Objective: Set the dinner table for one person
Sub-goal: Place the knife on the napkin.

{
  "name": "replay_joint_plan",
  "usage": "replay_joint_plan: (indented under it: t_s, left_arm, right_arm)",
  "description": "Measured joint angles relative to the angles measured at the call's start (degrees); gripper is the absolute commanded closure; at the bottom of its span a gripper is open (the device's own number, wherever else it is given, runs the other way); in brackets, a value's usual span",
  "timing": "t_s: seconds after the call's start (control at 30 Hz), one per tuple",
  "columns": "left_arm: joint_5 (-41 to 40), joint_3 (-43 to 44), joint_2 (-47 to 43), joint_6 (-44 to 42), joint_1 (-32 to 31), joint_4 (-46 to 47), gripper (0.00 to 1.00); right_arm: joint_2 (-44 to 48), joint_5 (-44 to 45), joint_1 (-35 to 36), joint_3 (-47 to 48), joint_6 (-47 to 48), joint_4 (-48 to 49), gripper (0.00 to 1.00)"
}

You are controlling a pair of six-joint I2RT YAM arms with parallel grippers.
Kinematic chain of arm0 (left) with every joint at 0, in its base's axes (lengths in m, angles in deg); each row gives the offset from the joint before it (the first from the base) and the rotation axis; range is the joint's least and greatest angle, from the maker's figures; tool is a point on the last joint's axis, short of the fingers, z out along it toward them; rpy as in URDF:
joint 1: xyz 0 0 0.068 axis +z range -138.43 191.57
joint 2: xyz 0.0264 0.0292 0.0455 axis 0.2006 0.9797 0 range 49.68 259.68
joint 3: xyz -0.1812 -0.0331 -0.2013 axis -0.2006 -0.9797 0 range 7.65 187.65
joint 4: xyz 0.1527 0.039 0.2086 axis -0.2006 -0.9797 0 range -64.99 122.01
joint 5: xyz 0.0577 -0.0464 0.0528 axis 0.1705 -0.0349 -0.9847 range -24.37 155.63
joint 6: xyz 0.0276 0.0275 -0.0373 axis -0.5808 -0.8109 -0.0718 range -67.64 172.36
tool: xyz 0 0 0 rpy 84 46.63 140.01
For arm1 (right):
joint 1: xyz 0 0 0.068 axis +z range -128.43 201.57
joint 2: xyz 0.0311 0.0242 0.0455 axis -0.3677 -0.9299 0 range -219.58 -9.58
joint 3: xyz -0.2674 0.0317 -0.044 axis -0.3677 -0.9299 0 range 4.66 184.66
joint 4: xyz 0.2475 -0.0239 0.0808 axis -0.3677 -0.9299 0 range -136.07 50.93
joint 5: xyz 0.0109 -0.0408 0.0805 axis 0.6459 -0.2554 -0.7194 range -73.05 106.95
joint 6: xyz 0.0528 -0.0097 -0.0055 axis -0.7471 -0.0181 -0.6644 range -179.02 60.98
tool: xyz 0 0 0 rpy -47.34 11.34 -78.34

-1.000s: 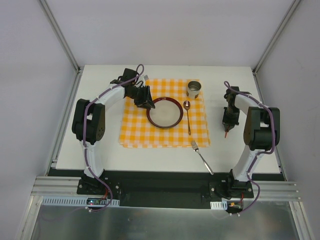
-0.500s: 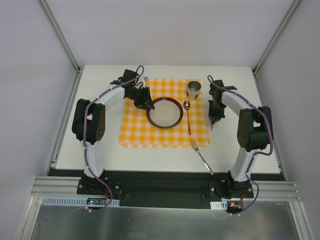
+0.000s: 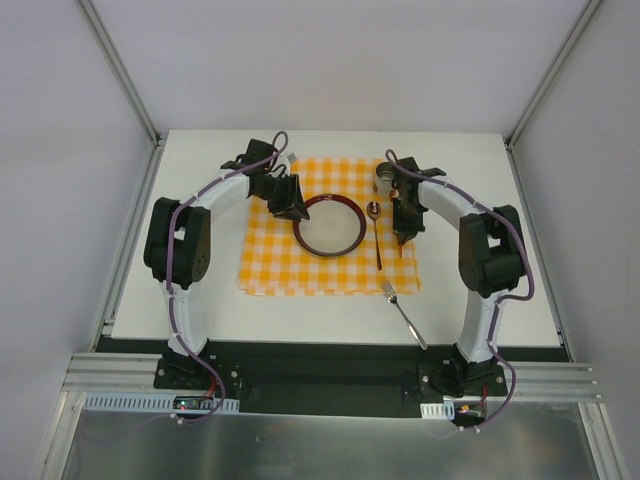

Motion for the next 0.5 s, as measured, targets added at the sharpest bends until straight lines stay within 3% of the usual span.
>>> replay_joint_plan:
  t_s: [0.5]
  left_arm:
    - [0.0, -0.8, 0.0, 0.0, 0.4, 0.0, 0.66]
  right_arm:
    - [-2.6, -1.3, 3.2, -0.4, -2.5, 1.6, 0.99]
